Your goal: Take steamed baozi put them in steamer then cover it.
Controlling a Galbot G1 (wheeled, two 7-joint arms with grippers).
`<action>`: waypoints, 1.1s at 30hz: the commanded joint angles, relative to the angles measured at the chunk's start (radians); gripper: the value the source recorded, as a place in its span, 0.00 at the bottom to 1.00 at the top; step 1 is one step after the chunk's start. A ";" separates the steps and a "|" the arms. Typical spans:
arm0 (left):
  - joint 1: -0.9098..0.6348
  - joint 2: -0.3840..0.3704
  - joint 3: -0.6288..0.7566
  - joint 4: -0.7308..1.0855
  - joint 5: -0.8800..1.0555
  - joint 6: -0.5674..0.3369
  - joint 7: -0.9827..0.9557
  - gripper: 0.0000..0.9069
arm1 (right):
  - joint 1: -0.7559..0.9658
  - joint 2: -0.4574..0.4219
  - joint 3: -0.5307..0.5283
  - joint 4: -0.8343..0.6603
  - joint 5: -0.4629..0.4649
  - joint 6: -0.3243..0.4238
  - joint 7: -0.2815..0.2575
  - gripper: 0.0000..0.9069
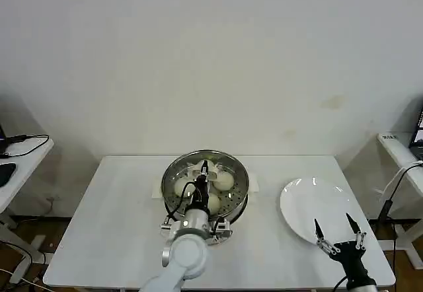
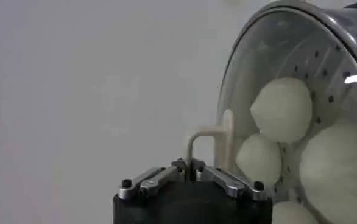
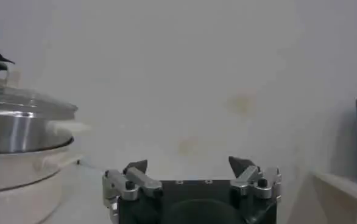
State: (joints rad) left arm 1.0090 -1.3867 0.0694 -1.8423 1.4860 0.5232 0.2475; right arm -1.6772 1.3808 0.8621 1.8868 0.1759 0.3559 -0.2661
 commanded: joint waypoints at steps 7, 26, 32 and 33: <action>0.003 -0.006 -0.004 0.003 0.004 -0.008 0.002 1.00 | 0.000 0.002 -0.002 0.001 0.001 0.001 -0.002 1.00; 0.016 0.000 -0.008 -0.013 0.008 -0.015 0.007 1.00 | -0.002 0.004 -0.006 0.004 -0.001 0.001 -0.004 1.00; 0.023 0.014 -0.008 -0.040 0.005 -0.016 0.012 1.00 | -0.003 0.005 -0.008 0.004 -0.001 0.001 -0.005 1.00; 0.024 0.019 -0.009 -0.045 0.004 -0.017 0.013 1.00 | -0.003 0.005 -0.008 0.004 -0.001 0.002 -0.005 1.00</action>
State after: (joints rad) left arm 1.0275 -1.3767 0.0600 -1.8689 1.4969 0.5065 0.2515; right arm -1.6797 1.3855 0.8541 1.8910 0.1750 0.3570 -0.2709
